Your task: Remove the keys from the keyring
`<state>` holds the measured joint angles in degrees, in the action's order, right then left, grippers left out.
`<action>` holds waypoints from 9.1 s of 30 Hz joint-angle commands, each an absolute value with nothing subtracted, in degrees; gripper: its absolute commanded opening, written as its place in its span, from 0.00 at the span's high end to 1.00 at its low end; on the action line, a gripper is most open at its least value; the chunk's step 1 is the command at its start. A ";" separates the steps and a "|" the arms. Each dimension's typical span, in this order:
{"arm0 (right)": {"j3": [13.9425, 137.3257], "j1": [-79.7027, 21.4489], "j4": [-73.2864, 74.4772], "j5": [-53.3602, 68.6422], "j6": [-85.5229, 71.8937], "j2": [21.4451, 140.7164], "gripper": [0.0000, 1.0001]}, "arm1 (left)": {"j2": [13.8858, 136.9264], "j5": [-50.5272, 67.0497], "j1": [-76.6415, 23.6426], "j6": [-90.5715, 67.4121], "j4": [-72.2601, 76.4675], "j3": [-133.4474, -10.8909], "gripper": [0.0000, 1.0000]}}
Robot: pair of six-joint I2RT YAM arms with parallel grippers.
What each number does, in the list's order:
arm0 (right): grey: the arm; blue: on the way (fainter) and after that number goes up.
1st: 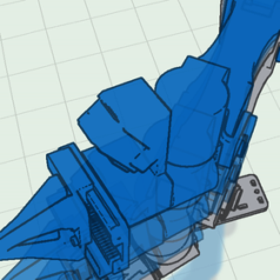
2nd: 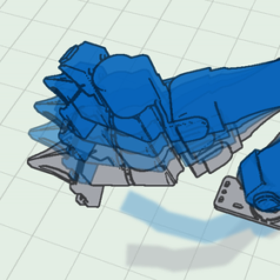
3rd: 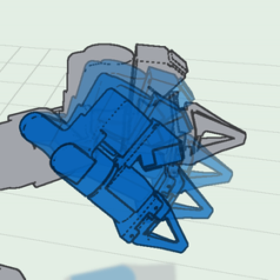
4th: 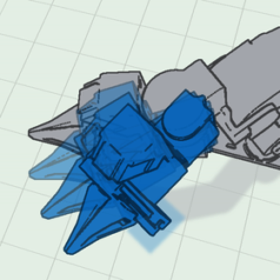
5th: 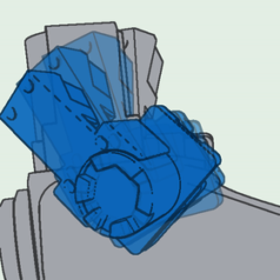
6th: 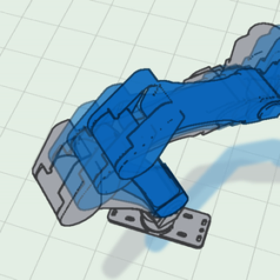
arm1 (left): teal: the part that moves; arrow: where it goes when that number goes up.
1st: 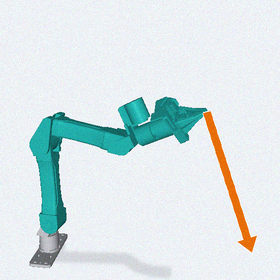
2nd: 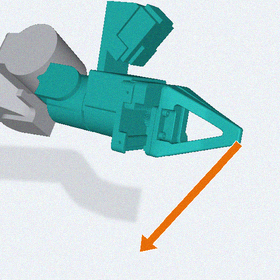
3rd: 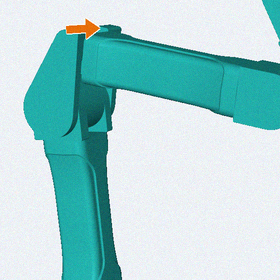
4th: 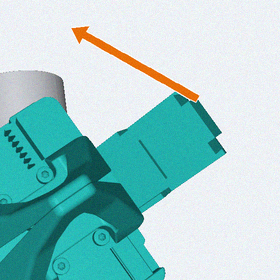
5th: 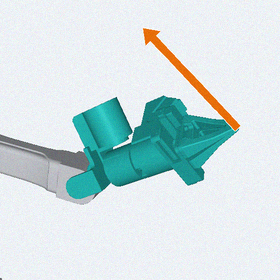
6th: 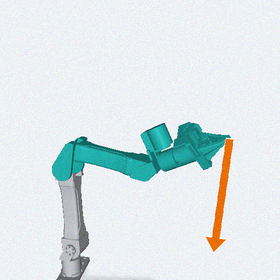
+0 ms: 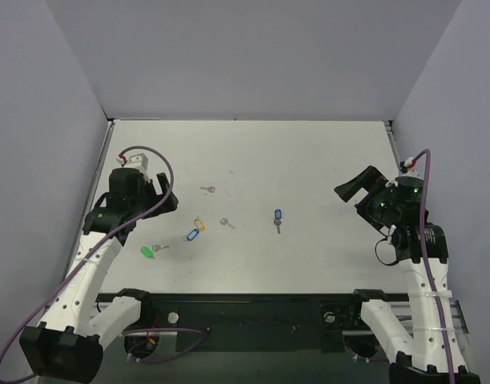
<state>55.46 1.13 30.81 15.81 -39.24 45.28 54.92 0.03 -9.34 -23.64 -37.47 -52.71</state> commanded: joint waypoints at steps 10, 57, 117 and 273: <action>49.58 1.84 32.34 16.40 -39.91 42.70 0.00 | 50.81 -9.99 -15.28 -23.11 -39.02 -53.61 0.03; 43.77 -9.92 37.35 16.44 -42.89 32.44 0.08 | 69.24 -0.01 -40.87 -27.25 -8.98 -50.53 0.03; 45.79 -12.48 43.77 20.21 -44.65 26.54 0.09 | 122.16 15.11 -47.20 -5.36 -20.65 -92.90 0.73; 53.70 -66.45 -50.28 11.34 -65.74 45.79 0.42 | 58.36 15.21 -62.40 -31.64 -8.00 -89.83 1.00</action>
